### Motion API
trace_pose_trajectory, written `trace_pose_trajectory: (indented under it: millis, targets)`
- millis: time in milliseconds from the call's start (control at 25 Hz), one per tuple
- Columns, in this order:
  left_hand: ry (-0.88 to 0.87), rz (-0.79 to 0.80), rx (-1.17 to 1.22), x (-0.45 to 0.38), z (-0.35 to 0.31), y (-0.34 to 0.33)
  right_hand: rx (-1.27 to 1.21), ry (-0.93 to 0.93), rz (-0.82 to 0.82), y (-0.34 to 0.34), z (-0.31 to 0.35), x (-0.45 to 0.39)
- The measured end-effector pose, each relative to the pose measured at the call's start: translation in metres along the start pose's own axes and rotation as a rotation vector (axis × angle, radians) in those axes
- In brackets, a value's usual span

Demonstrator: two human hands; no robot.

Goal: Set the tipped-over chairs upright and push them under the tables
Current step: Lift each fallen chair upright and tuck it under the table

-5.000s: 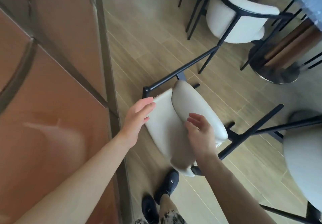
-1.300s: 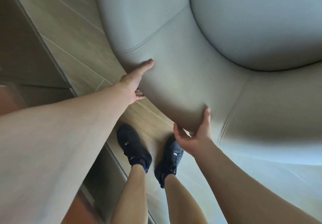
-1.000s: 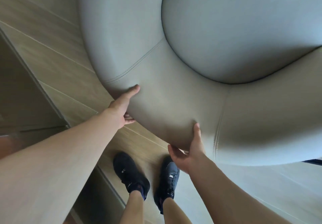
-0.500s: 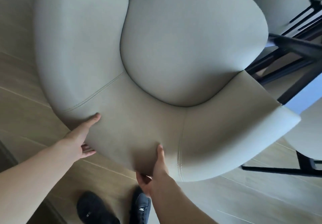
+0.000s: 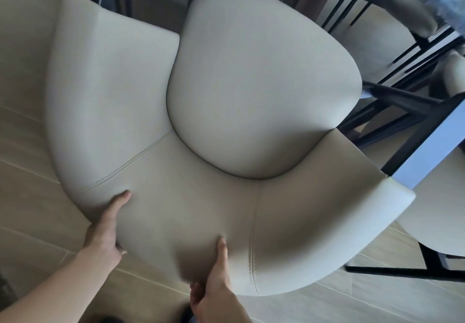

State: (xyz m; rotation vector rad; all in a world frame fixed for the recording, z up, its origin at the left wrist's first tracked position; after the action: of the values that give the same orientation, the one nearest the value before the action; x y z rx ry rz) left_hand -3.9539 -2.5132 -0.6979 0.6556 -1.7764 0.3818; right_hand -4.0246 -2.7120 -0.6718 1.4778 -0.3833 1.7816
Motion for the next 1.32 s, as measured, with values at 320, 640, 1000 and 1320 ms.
trace_pose_trajectory:
  millis: [320,640,1000,1320]
  targets:
    - [-0.060,0.058,-0.019,0.018,-0.014,0.000,-0.008,-0.027,0.038,0.004,0.016,0.026]
    - [-0.045,0.088,-0.008,0.063,-0.016,-0.013,0.419,0.146,0.211,0.019,0.072,0.060]
    - [-0.080,0.072,0.005,0.078,-0.025,-0.029,1.942,1.968,-0.168,0.065,0.261,0.115]
    - [-0.145,0.149,-0.048,0.092,-0.042,-0.042,2.541,1.401,-0.763,0.054,0.433,0.144]
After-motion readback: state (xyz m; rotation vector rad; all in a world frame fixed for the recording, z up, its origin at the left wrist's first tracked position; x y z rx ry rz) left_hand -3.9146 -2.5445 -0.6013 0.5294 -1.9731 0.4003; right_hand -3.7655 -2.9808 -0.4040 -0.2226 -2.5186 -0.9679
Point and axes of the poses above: each hand's wrist, its own x-axis away from the middle knuckle, its own y-axis out of the back of the hand, z = x × y, the point moved 2 cm from there along -x, towards the middle knuckle, and after that the axes turned 11 degrees about y, right-handed, at the moved point
